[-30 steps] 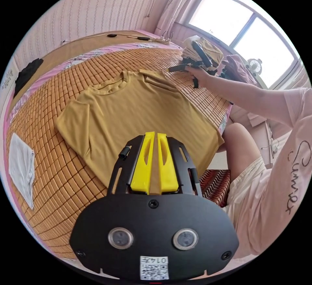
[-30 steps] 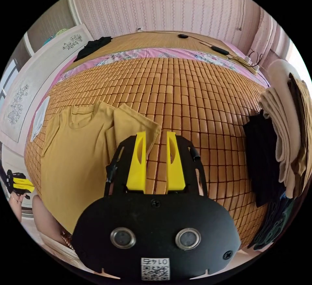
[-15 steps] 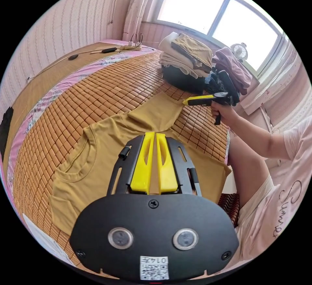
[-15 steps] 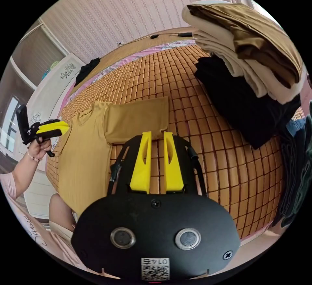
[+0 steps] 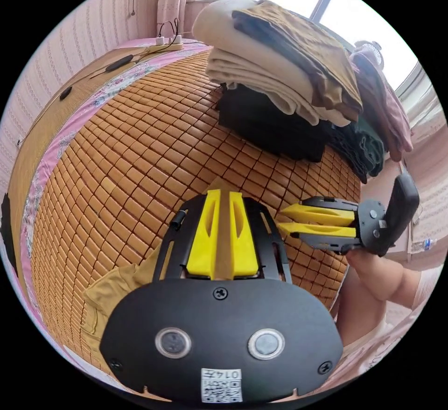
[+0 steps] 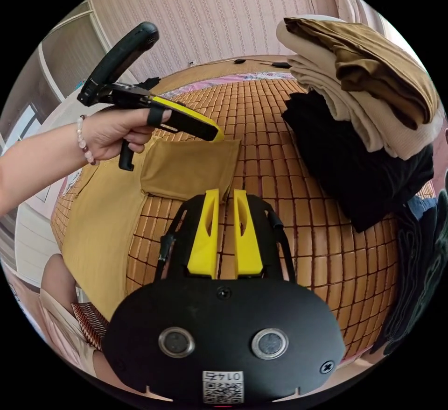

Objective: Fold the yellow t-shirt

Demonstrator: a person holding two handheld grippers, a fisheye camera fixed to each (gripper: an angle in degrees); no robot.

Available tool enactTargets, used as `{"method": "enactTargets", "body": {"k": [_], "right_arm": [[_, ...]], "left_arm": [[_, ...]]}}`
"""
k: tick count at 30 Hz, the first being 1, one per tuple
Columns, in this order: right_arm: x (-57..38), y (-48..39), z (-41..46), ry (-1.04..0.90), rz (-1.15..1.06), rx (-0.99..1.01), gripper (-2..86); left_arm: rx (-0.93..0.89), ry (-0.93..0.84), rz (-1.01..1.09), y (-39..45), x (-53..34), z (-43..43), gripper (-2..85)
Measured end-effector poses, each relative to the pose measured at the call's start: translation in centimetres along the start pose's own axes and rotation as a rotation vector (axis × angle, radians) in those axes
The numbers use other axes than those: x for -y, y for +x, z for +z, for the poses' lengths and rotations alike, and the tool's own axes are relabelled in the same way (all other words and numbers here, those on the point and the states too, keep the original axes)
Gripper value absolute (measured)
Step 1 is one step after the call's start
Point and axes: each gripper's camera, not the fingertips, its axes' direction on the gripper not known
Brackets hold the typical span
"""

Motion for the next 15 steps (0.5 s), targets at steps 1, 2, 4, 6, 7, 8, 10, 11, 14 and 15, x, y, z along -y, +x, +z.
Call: {"method": "enactTargets", "body": {"k": [1, 2, 4, 6, 7, 8, 10, 11, 14, 15], "right_arm": [[0.0, 0.1, 0.2, -0.010, -0.001, -0.003, 4.2], [-0.1, 0.5, 0.5, -0.018, 0.005, -0.001, 3.4], [0.1, 1.0, 0.6, -0.040, 0.013, 0.054, 2.2], [0.2, 1.6, 0.7, -0.046, 0.011, 0.096, 1.1], [0.2, 1.8, 0.8, -0.046, 0.013, 0.099, 1.0], [0.2, 2.0, 1.0, -0.057, 0.009, 0.119, 0.7], [0.4, 2.3, 1.1, -0.070, 0.015, 0.145, 0.4], [0.6, 2.4, 1.1, -0.083, 0.009, 0.144, 0.3], [0.9, 2.4, 0.9, -0.103, -0.012, 0.115, 0.1], [1.0, 2.4, 0.9, -0.109, -0.021, 0.102, 0.0]], "left_arm": [[0.000, -0.011, -0.006, 0.1, 0.6, 0.6, 4.1], [0.001, -0.029, -0.018, 0.1, 1.5, 1.6, 4.9], [0.024, -0.065, -0.027, 0.2, 2.6, 3.1, 5.4], [0.014, -0.072, -0.025, 0.2, 3.2, 4.0, 4.3], [0.006, -0.078, -0.031, 0.1, 3.4, 4.1, 3.9], [-0.003, -0.088, -0.039, -0.1, 3.7, 4.1, 1.8], [-0.026, -0.110, -0.040, -0.3, 4.3, 4.2, 0.1], [-0.026, -0.108, -0.035, -0.1, 4.6, 4.2, -0.4], [0.009, -0.073, 0.002, 0.7, 5.1, 4.0, -0.8], [0.013, -0.066, 0.007, 1.0, 5.3, 4.1, -0.8]]}}
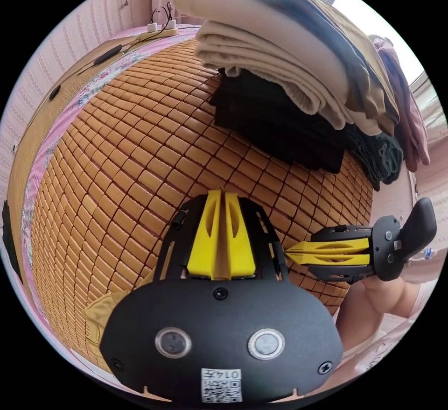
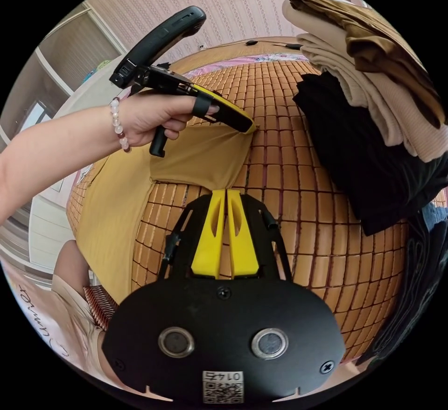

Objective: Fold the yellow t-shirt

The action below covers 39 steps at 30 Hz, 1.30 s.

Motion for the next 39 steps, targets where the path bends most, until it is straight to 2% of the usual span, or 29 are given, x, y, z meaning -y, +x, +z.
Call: {"method": "enactTargets", "body": {"k": [8, 12, 16, 22, 29, 33, 35, 37, 39], "right_arm": [[0.6, 1.0, -0.5, -0.002, 0.003, 0.010, -0.1], [0.8, 2.3, -1.0, -0.004, 0.025, 0.095, -0.1], [1.1, 2.5, -1.3, -0.013, 0.044, 0.049, -0.2], [1.4, 1.6, -3.4, 0.125, 0.007, 0.060, -0.2], [2.5, -5.5, -3.6, 0.194, -0.264, -0.090, -0.2], [3.4, -9.7, -2.8, 0.149, -0.367, -0.141, -0.2], [4.3, -11.5, -3.3, 0.162, -0.339, -0.075, -0.1], [5.7, -13.8, -4.4, 0.225, -0.303, 0.129, -0.1], [8.1, -19.3, -4.3, 0.267, -0.410, 0.343, 0.0]], "left_arm": [[0.048, -0.027, -0.029, 0.5, 0.1, -0.7, 1.3], [0.034, 0.045, -0.040, -0.1, -1.1, -4.1, 2.4], [-0.008, 0.118, -0.075, -1.4, -4.2, -7.9, 2.8], [-0.007, 0.195, -0.224, -4.6, -15.9, -14.0, 2.6], [0.227, 0.038, -0.449, -7.8, -34.4, -18.2, 2.4], [0.234, 0.076, -0.603, -9.0, -43.9, -21.0, 2.3], [0.236, 0.108, -0.648, -9.4, -47.5, -21.9, 2.2], [0.240, 0.135, -0.687, -10.0, -50.9, -22.2, 2.1], [0.228, 0.153, -0.759, -10.9, -54.9, -21.8, 2.1]]}}
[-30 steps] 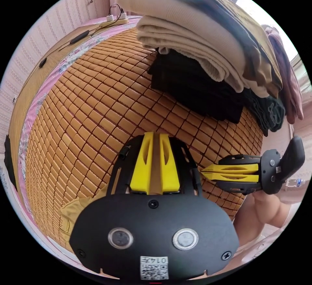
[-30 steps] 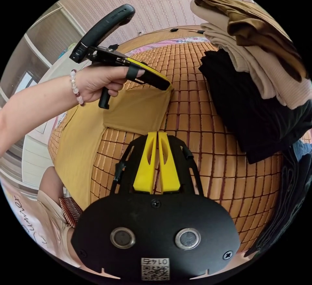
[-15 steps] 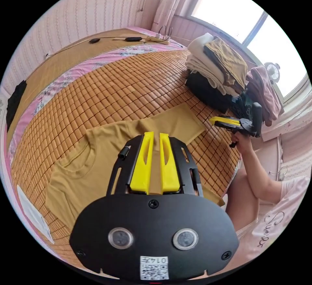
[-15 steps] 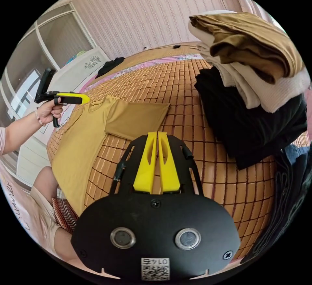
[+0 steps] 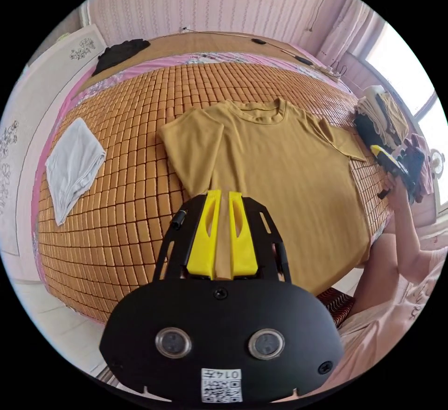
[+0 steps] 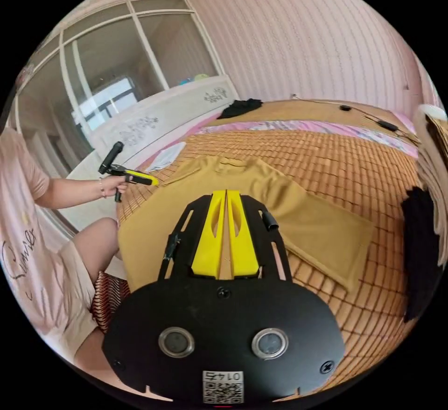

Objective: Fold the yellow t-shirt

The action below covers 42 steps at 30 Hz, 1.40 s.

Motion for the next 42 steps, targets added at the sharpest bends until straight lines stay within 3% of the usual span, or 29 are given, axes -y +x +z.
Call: {"method": "enactTargets", "body": {"k": [3, 8, 11, 14, 19, 24, 32, 35, 42], "right_arm": [[6.6, -4.3, 7.0, -0.168, -0.078, -0.029, 0.3], [16.2, -9.2, 16.8, -0.264, -0.211, -0.010, 3.0], [21.3, -11.0, 22.6, -0.342, -0.237, -0.006, 6.7], [25.1, -12.2, 28.6, -0.426, -0.211, -0.036, 10.2], [28.5, -12.1, 36.5, -0.602, -0.124, -0.138, 11.9], [30.6, -12.0, 33.7, -0.512, -0.087, -0.009, 1.8], [27.5, -11.8, 22.6, -0.367, -0.117, 0.044, 0.5], [25.0, -10.6, 22.0, -0.430, -0.060, -0.038, 0.4], [25.2, -10.3, 22.7, -0.427, 0.057, -0.023, 0.4]], "left_arm": [[-0.028, 0.040, -0.027, -2.4, -1.5, 0.0, 2.1], [0.028, 0.144, 0.058, -5.1, -1.5, -2.3, 2.8], [-0.022, 0.172, -0.016, -9.8, -0.9, -2.8, 4.4], [-0.160, 0.181, -0.133, -14.3, -0.8, -2.3, 5.0], [-0.196, 0.216, -0.133, -17.0, -1.8, -2.6, 5.0], [-0.238, 0.232, -0.148, -19.7, -3.2, -2.8, 4.1], [-0.264, 0.269, -0.078, -21.1, -4.2, -4.7, 1.5], [-0.274, 0.223, -0.024, -20.6, -3.7, -4.5, 2.7], [-0.234, 0.130, 0.150, -17.2, -0.7, -3.8, 4.6]]}}
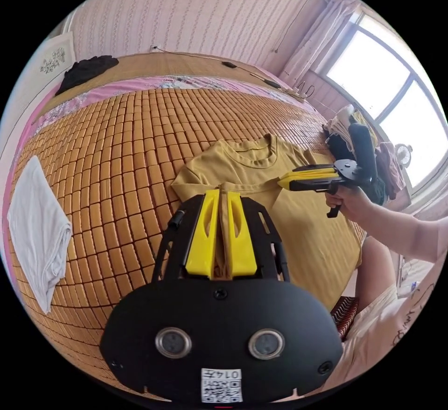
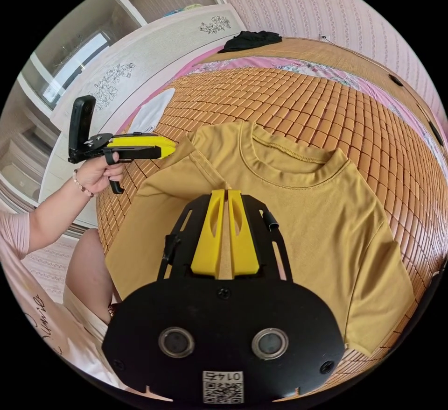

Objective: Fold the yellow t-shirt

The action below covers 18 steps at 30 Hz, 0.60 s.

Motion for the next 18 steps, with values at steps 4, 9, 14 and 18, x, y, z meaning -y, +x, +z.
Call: {"method": "enactTargets", "body": {"k": [4, 9, 14, 18], "right_arm": [[1.1, -1.0, 0.1, -0.034, -0.009, -0.009, 0.4], [4.4, -3.1, -3.0, 0.088, -0.024, 0.048, 0.5], [10.7, -8.4, -3.9, 0.133, -0.144, 0.106, 0.4], [16.2, -16.3, -1.3, 0.104, -0.322, 0.105, 0.4]], "left_arm": [[0.080, -0.107, 0.032, 0.3, 1.4, 2.4, 4.9], [0.224, -0.125, 0.131, 1.5, -0.3, 1.5, 0.6], [0.280, 0.072, -0.019, -0.5, -6.0, -6.1, -0.2], [0.213, 0.256, -0.219, -3.2, -13.8, -12.3, -0.5]]}}
